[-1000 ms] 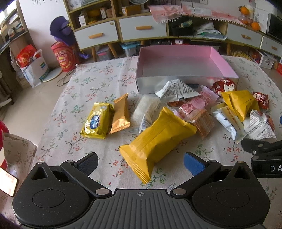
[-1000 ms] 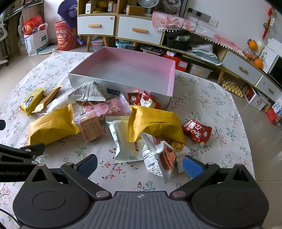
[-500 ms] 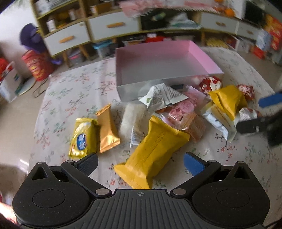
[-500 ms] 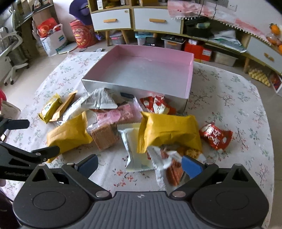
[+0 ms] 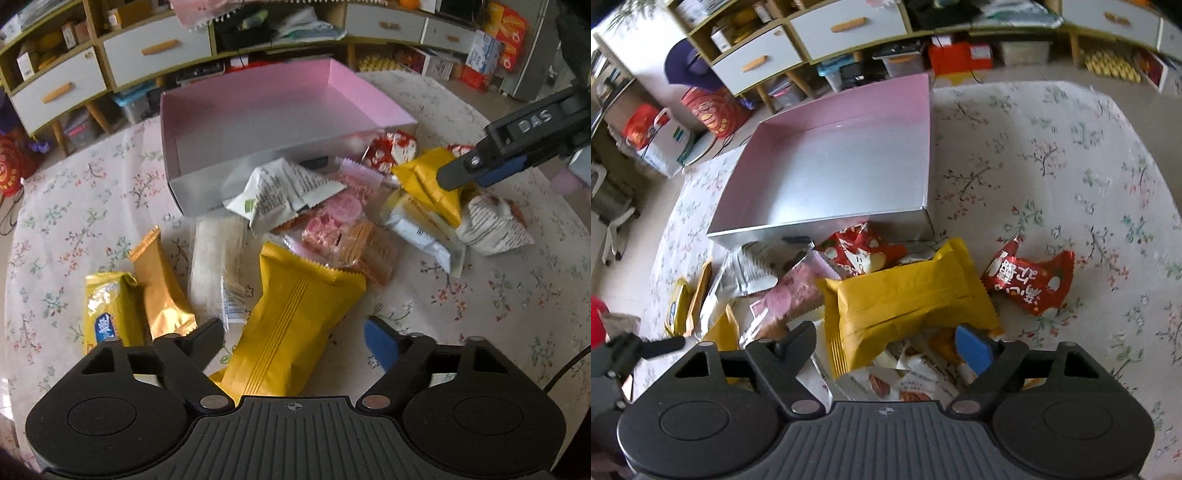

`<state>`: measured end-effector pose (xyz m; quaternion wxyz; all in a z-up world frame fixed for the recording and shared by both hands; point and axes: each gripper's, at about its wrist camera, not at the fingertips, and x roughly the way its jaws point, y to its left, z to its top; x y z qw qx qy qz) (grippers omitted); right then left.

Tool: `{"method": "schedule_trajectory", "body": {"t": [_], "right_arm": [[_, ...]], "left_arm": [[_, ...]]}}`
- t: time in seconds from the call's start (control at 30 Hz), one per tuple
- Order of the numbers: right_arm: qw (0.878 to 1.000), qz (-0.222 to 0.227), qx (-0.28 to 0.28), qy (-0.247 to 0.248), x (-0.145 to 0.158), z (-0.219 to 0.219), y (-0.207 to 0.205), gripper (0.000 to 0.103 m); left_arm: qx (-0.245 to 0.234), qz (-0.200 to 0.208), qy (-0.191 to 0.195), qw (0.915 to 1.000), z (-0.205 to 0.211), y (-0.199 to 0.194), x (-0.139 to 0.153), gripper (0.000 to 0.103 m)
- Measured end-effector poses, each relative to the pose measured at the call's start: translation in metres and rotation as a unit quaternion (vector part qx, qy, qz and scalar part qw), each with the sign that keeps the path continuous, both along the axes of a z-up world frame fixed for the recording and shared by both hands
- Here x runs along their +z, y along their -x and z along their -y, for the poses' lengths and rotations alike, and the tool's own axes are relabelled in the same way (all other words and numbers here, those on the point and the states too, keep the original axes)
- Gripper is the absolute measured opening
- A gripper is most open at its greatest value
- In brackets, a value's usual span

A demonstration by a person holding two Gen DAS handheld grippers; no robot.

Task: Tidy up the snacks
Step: 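Grasp the large yellow pack with the left tool while the right tool grasps the white pecan-cookie packet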

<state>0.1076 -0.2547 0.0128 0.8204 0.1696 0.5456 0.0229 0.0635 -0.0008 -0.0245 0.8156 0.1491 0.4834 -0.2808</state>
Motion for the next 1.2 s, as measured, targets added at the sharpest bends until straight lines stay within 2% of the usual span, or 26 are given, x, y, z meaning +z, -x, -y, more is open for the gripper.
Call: {"method": "schedule_trajectory", "body": {"t": [0.23,0.33,0.43,0.57,0.67,1.03,1.13,1.2], "right_arm": [[0.999,0.008,0.04,0.019,0.006,-0.005,0.013,0.058],[0.998,-0.004,0.056,0.03,0.0,-0.006,0.021,0.058],[0.996,-0.019,0.068,0.047,-0.008,-0.01,0.026,0.052],[0.995,-0.034,0.067,0.068,-0.018,-0.01,0.029,0.039],[0.994,-0.043,0.062,0.074,-0.023,-0.009,0.029,0.029],[0.997,-0.009,0.043,0.066,-0.004,-0.002,0.039,0.023],[0.998,0.008,0.038,0.054,0.007,0.001,0.041,0.013],[0.998,0.02,0.034,0.047,0.017,0.0,0.042,0.013]], "left_arm": [[-0.016,0.001,-0.002,0.9999,-0.002,0.002,-0.008,0.068],[-0.018,0.007,-0.005,0.9998,0.001,0.002,-0.01,0.063],[-0.02,0.011,-0.014,0.9996,0.002,0.003,-0.012,0.059],[-0.019,0.021,-0.027,0.9992,0.004,0.004,-0.014,0.052],[-0.012,0.022,-0.025,0.9994,0.003,0.005,-0.013,0.042],[0.01,0.025,0.01,0.9996,-0.009,0.012,0.008,0.039],[0.015,0.032,0.024,0.9991,-0.011,0.014,0.02,0.039],[0.018,0.04,0.032,0.9985,-0.011,0.015,0.027,0.038]]}}
